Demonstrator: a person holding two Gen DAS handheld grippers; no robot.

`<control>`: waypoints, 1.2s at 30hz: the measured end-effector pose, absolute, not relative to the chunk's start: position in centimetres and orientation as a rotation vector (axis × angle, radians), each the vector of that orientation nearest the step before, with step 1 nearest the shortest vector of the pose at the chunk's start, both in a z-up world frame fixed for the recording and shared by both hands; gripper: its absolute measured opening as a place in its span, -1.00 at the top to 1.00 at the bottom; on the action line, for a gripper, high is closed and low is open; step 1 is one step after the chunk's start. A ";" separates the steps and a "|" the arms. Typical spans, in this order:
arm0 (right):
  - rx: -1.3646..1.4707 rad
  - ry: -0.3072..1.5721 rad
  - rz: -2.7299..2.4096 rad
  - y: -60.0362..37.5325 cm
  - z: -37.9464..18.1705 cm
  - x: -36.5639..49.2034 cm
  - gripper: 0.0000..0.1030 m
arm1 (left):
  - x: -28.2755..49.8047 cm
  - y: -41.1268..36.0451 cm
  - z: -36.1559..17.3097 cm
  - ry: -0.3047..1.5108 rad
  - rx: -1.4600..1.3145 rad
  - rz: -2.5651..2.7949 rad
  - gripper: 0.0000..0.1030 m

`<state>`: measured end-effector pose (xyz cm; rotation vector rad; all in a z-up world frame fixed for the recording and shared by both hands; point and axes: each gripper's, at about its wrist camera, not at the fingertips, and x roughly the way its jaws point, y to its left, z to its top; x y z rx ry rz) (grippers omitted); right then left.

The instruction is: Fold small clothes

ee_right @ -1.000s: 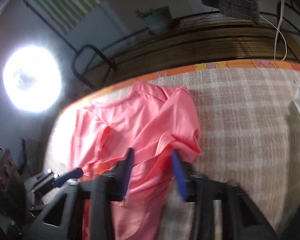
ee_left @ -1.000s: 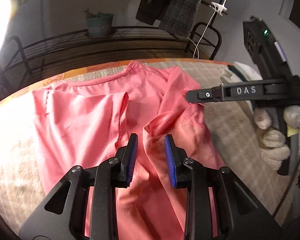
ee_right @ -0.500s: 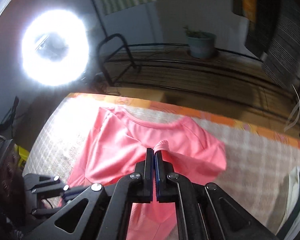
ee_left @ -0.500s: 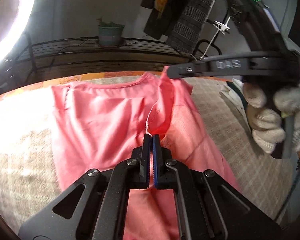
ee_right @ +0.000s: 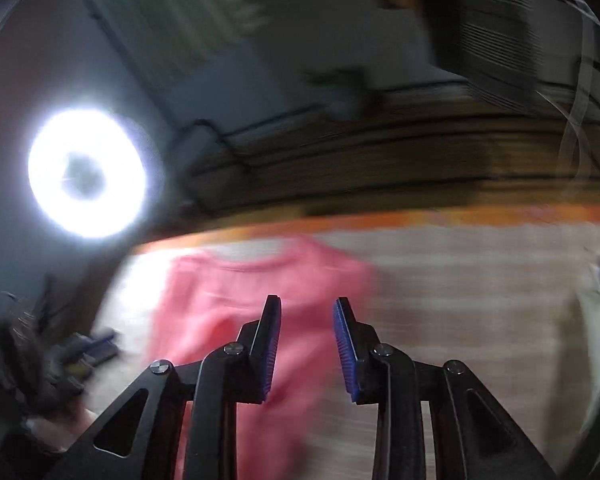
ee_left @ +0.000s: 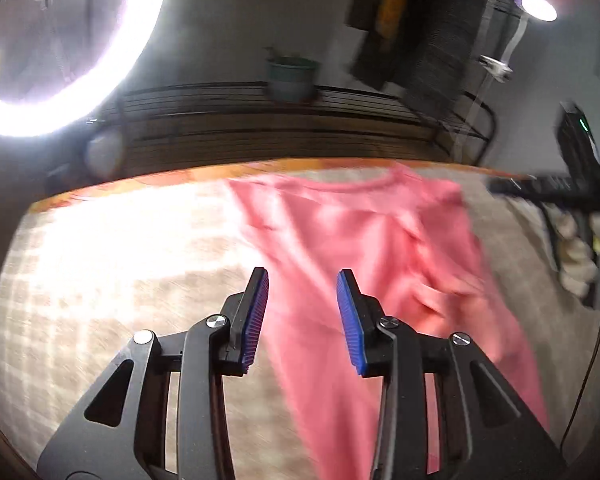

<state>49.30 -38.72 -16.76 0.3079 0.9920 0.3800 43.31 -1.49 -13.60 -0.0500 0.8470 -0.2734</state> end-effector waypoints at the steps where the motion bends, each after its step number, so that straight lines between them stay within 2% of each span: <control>1: 0.343 1.022 0.393 -39.2 -17.7 49.6 0.33 | 44.0 -0.9 -14.0 0.860 -0.061 -0.253 0.31; 2: 0.369 1.031 0.404 -39.4 -18.5 49.7 0.25 | 45.0 -0.5 -14.6 0.881 -0.084 -0.251 0.31; 6: 0.356 1.034 0.436 -37.9 -20.4 51.0 0.25 | 47.3 0.1 -16.3 0.918 -0.092 -0.212 0.31; 7: 0.345 1.034 0.441 -37.2 -20.8 51.5 0.32 | 47.7 -0.1 -16.5 0.922 -0.082 -0.210 0.30; 10: 0.256 1.029 0.446 -35.1 -20.6 52.2 0.97 | 48.3 -0.7 -16.7 0.913 -0.062 -0.212 0.31; 12: 0.064 0.974 0.417 -33.4 -18.8 52.4 0.99 | 48.7 -1.1 -16.5 0.893 -0.043 -0.216 0.30; 15: -0.012 0.996 0.424 -32.8 -18.2 53.0 0.98 | 49.3 -1.0 -16.5 0.873 -0.029 -0.199 0.16; 19: -0.081 1.026 0.394 -32.5 -19.4 53.2 0.95 | 51.2 -0.7 -17.5 0.884 -0.056 -0.168 0.14; 20: -0.059 1.029 0.378 -32.8 -19.6 53.3 0.72 | 51.9 -0.8 -18.1 0.909 -0.061 -0.180 0.13; 22: 0.028 1.019 0.369 -34.0 -19.8 53.3 0.42 | 52.7 -1.2 -18.9 0.931 -0.071 -0.180 0.13; 24: 0.040 1.026 0.353 -34.3 -20.1 53.4 0.49 | 53.6 -1.7 -19.6 0.957 -0.046 -0.138 0.13; 28: 0.021 1.007 0.337 -34.0 -17.4 51.2 0.46 | 51.7 -0.9 -17.3 0.920 -0.105 -0.140 0.13; 36: 0.235 0.900 0.416 -38.5 -8.7 39.8 0.36 | 40.3 3.1 -9.3 0.835 -0.116 -0.165 0.13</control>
